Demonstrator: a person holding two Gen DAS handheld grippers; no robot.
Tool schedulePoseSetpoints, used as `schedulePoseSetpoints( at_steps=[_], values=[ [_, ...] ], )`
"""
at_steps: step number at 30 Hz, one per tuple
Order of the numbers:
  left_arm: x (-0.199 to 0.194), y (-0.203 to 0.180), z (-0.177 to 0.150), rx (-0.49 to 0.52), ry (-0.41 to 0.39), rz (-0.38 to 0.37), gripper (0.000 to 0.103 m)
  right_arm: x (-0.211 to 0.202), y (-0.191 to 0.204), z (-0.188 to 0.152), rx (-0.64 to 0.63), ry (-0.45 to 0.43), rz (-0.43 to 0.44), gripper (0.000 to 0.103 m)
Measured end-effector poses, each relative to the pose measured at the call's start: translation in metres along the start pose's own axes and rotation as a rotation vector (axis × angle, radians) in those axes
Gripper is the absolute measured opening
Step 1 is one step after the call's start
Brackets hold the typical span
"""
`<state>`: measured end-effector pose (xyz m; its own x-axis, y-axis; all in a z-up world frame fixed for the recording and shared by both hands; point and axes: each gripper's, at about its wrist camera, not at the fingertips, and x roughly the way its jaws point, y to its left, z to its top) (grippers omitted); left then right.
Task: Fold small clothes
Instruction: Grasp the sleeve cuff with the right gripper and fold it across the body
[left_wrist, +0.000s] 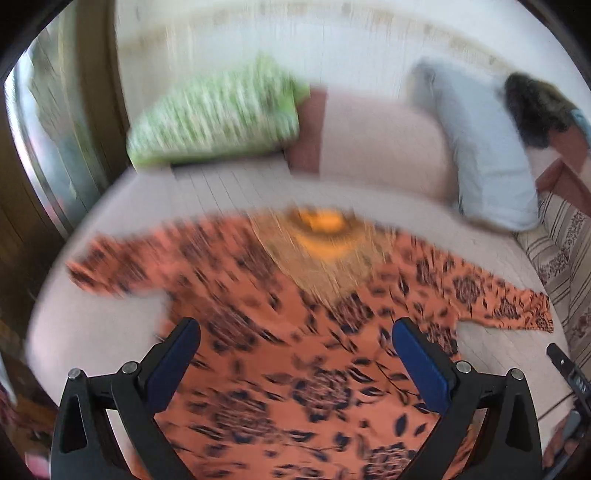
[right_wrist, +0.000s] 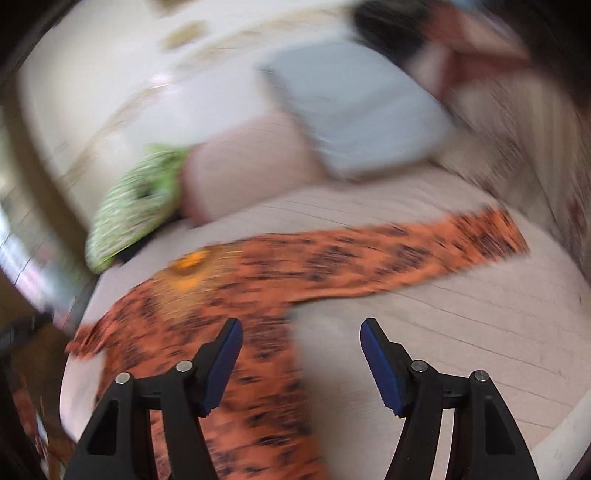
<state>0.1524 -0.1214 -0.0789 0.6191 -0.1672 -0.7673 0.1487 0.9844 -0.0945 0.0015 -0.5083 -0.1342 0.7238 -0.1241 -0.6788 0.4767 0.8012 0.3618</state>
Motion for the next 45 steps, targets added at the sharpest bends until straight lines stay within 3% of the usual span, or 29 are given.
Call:
schedulePoseSetpoints(
  at_steps=[2, 3, 6, 9, 11, 15, 21, 24, 26, 27, 28, 32, 36, 41, 45],
  values=[
    [0.041, -0.011, -0.002, -0.051, 0.101, -0.011, 0.103, 0.016, -0.058, 0.013, 0.140, -0.027, -0.011, 0.070],
    [0.050, -0.016, -0.007, -0.061, 0.107, -0.006, 0.103, 0.023, -0.089, 0.020, 0.207, -0.043, -0.006, 0.069],
    [0.073, -0.031, -0.016, -0.054, 0.045, 0.046, 0.103, 0.039, -0.171, 0.035, 0.461, -0.066, 0.038, 0.069],
    [0.087, -0.051, -0.013, 0.036, -0.042, 0.125, 0.103, 0.050, -0.224, 0.053, 0.620, -0.092, 0.061, 0.069],
    [0.096, -0.061, -0.011, 0.078, -0.082, 0.169, 0.103, 0.064, -0.241, 0.065, 0.650, -0.064, 0.046, 0.069],
    [0.106, -0.060, -0.003, 0.069, -0.130, 0.164, 0.103, 0.102, -0.269, 0.073, 0.815, 0.001, 0.022, 0.067],
    [0.130, -0.051, -0.006, 0.095, -0.166, 0.167, 0.103, 0.120, -0.281, 0.088, 0.864, -0.062, -0.082, 0.066],
    [0.142, -0.038, -0.001, 0.084, -0.119, 0.176, 0.103, 0.128, -0.275, 0.099, 0.814, -0.079, -0.188, 0.057],
    [0.143, -0.024, 0.003, 0.047, -0.134, 0.185, 0.103, 0.127, -0.273, 0.100, 0.784, -0.097, -0.257, 0.038],
    [0.142, -0.016, 0.006, 0.031, -0.144, 0.200, 0.103, 0.125, -0.273, 0.097, 0.785, -0.130, -0.241, 0.014],
    [0.142, -0.010, 0.008, 0.018, -0.153, 0.214, 0.103, 0.124, -0.275, 0.093, 0.802, -0.161, -0.184, 0.004],
    [0.136, 0.023, 0.018, -0.075, -0.186, 0.267, 0.103, 0.105, -0.255, 0.086, 0.793, -0.288, -0.067, 0.004],
    [0.133, 0.056, 0.027, -0.176, -0.183, 0.282, 0.103, 0.091, -0.211, 0.102, 0.733, -0.302, 0.066, 0.004],
    [0.124, 0.088, 0.034, -0.254, -0.194, 0.331, 0.103, 0.088, -0.099, 0.133, 0.577, -0.248, 0.282, 0.004],
    [0.116, 0.116, 0.038, -0.310, -0.184, 0.353, 0.103, 0.107, 0.022, 0.132, 0.458, -0.150, 0.465, 0.004]
  ],
)
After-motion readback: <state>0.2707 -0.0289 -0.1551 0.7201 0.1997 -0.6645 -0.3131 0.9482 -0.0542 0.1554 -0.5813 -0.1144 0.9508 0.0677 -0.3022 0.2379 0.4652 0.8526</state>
